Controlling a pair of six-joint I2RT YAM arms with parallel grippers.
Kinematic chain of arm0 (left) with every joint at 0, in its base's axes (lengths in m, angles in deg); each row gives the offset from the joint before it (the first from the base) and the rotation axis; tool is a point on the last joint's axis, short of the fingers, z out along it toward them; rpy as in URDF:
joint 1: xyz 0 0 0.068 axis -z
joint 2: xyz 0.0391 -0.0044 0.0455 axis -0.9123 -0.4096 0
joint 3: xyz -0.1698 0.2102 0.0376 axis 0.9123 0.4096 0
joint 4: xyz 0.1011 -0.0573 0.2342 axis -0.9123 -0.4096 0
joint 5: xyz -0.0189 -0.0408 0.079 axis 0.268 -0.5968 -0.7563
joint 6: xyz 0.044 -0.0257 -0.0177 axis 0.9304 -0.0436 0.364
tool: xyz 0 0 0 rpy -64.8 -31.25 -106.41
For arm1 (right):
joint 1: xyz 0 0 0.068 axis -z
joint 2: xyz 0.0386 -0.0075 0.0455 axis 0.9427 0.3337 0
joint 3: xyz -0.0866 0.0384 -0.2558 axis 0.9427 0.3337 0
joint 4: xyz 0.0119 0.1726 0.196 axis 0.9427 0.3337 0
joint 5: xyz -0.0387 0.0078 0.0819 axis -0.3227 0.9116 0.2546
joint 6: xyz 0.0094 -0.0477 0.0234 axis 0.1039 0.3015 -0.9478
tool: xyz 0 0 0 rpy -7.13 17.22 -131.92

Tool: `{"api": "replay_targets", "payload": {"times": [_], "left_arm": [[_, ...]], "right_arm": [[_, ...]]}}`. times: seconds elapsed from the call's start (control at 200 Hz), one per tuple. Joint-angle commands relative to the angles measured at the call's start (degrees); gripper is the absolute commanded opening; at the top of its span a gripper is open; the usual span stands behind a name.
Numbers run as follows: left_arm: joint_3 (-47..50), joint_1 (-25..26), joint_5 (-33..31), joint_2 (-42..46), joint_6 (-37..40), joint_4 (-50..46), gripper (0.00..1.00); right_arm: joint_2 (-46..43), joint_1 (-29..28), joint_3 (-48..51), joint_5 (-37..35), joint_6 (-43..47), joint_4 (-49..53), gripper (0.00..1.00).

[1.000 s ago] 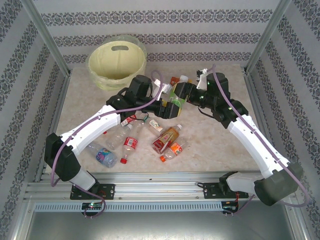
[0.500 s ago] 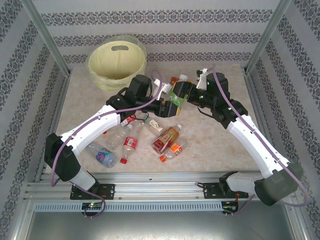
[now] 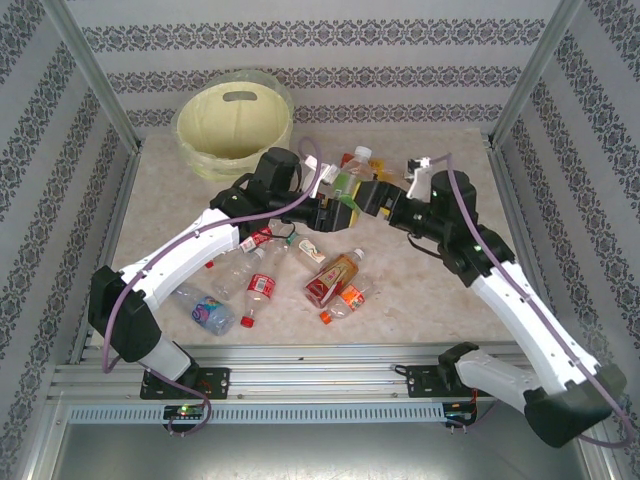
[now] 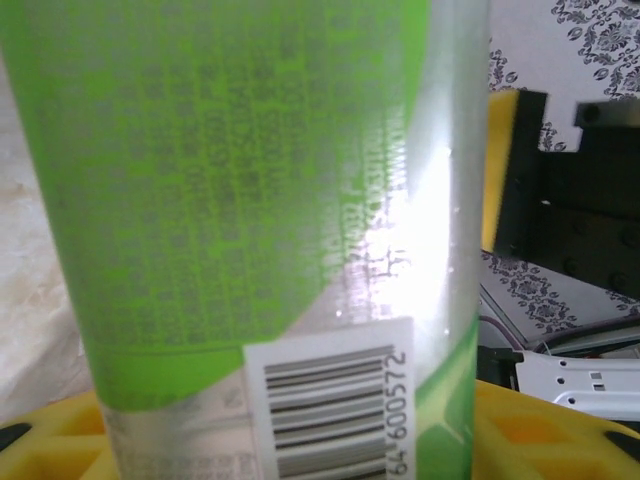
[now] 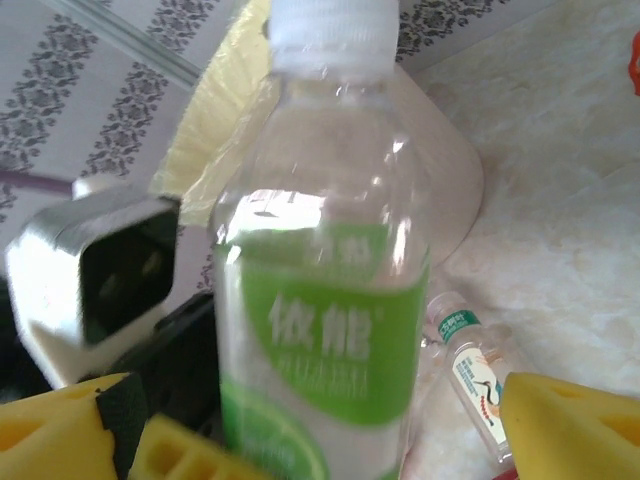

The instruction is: Put the plastic bottles in the bin

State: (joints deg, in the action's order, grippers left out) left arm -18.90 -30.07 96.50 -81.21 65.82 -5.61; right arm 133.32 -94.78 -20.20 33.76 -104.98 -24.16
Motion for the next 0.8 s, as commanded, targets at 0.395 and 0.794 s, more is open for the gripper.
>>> {"api": "replay_targets", "payload": {"times": [0.395,0.794], "left_arm": [[-2.59,-2.06,-0.51,2.36,2.53,-1.57,0.53],[-22.03,-5.38,-14.95,-2.06,9.87,-21.33,0.54]], "right_arm": [[-16.39,-0.92,5.27,0.64,10.85,5.52,0.98],[-19.41,-1.03,-7.44,-0.95,28.40,10.96,0.98]]}}
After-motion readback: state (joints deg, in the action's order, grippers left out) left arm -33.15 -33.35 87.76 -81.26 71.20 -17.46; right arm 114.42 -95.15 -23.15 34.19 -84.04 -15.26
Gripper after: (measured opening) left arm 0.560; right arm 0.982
